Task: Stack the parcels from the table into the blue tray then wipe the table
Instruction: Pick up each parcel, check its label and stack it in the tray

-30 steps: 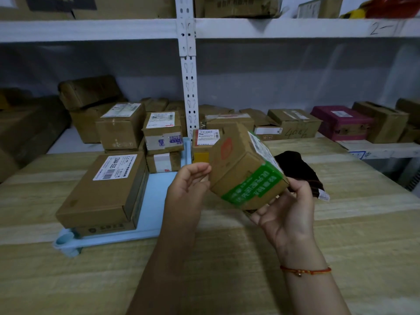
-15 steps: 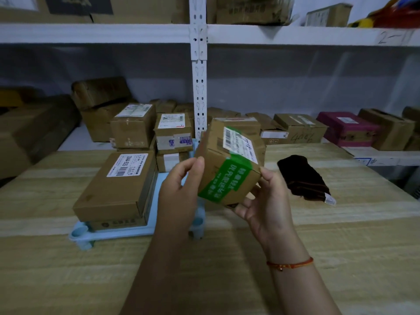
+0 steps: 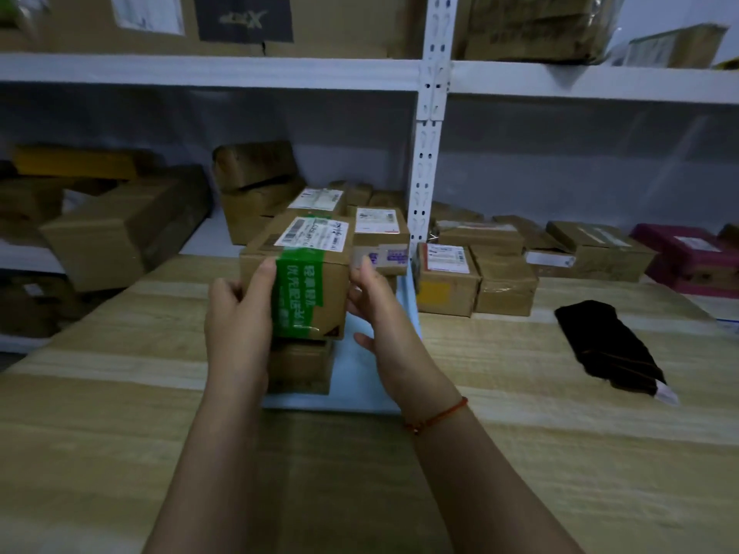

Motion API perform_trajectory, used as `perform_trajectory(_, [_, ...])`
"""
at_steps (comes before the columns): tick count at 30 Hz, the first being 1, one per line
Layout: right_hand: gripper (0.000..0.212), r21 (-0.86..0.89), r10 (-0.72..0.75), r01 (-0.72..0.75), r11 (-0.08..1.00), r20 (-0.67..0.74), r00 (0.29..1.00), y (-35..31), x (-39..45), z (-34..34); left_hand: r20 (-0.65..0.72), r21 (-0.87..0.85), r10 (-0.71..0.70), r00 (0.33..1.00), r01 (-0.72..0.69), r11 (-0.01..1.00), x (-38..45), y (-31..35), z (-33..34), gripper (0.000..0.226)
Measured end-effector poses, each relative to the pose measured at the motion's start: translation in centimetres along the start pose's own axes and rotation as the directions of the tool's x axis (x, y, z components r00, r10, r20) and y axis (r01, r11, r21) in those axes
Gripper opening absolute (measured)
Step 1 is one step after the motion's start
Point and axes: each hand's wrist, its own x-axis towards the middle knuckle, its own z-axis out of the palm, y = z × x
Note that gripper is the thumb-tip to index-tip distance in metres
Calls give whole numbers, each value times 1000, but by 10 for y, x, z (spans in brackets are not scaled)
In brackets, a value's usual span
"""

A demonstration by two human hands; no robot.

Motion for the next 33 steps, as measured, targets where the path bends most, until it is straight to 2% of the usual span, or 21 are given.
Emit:
perform_trajectory(6, [51, -79, 33, -33, 996, 9, 999, 7, 28, 19, -16, -15, -40, 999, 40, 999, 31, -9, -7, 25])
perform_trajectory(10, [36, -84, 57, -57, 995, -3, 998, 9, 31, 21, 8, 5, -65, 998, 65, 998, 40, -9, -3, 20])
perform_trajectory(12, [44, -85, 62, -62, 994, -1, 998, 12, 33, 21, 8, 17, -69, 998, 69, 998, 43, -10, -3, 14])
perform_trajectory(16, [49, -92, 67, -65, 994, 12, 998, 16, 34, 18, -33, 86, -88, 996, 91, 992, 45, -12, -2, 31])
perform_trajectory(20, [55, -102, 86, -83, 991, 24, 996, 22, 38, 10, -108, 112, -81, 991, 93, 989, 41, -10, 3, 27])
perform_trajectory(21, [56, -107, 90, -87, 990, 21, 996, 23, 39, 8, -131, 139, -59, 990, 78, 987, 39, -11, 4, 37])
perform_trajectory(23, [57, -108, 94, -93, 990, -4, 996, 23, 40, 0, -195, 227, 46, 980, 0, 974, 30, -10, 7, 61])
perform_trajectory(24, [57, -103, 91, -93, 990, -26, 996, 21, 41, -5, -223, 264, 130, 966, -68, 962, 25, -9, 9, 65])
perform_trajectory(26, [49, -39, 90, -95, 995, -97, 991, 18, 44, -18, -244, 295, 299, 922, -223, 929, 11, -3, 19, 57])
perform_trajectory(28, [39, 77, 130, -116, 990, -197, 972, 15, 50, -34, -210, 294, 426, 880, -359, 886, -4, 5, 38, 46])
perform_trajectory(33, [40, 235, 150, -61, 970, -379, 913, 14, 57, -87, 18, 283, 636, 772, -614, 737, -30, 5, 97, 25])
